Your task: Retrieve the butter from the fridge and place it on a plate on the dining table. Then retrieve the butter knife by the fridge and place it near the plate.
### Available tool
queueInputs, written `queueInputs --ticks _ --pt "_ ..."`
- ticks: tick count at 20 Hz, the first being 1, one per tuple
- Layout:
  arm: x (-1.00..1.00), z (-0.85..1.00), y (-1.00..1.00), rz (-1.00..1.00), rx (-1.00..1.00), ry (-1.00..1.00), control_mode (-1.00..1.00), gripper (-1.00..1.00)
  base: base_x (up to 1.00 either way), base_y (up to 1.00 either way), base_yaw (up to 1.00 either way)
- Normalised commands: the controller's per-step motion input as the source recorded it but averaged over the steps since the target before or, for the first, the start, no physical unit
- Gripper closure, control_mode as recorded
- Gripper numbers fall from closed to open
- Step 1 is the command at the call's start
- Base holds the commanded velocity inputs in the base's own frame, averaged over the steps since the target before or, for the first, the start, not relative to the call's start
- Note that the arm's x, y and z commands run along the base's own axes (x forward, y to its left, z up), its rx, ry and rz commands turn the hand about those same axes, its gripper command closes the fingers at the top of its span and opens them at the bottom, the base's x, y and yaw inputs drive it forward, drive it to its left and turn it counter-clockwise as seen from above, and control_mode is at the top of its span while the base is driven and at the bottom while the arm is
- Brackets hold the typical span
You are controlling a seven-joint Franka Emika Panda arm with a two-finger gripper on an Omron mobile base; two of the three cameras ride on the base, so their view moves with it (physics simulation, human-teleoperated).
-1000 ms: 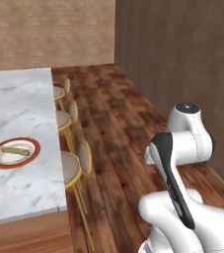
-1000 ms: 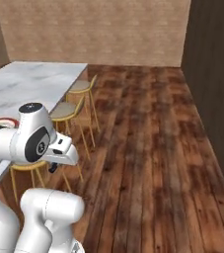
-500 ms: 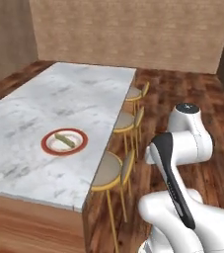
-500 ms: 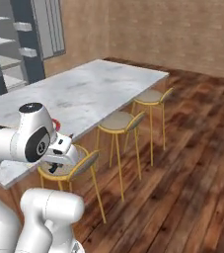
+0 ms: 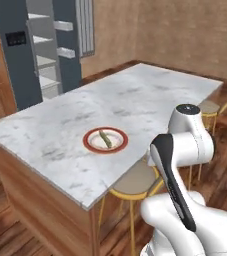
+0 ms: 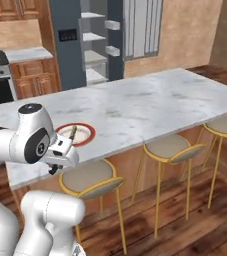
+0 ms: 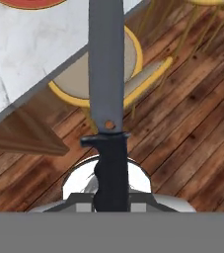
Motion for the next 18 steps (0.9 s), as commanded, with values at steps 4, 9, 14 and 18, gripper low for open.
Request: queueInputs --ticks 4,9,14,18 --pt "0.0 0.0 0.0 0.0 0.0 0.0 1.0 1.0 0.0 -0.92 0.59" --pt "0.0 0.0 0.0 0.0 0.0 0.0 1.0 1.0 0.0 -1.0 0.51" --pt "0.0 0.0 0.0 0.0 0.0 0.0 1.0 1.0 0.27 -0.98 0.51" --pt "0.0 0.0 0.0 0.0 0.0 0.0 1.0 1.0 0.96 -0.64 0.61"
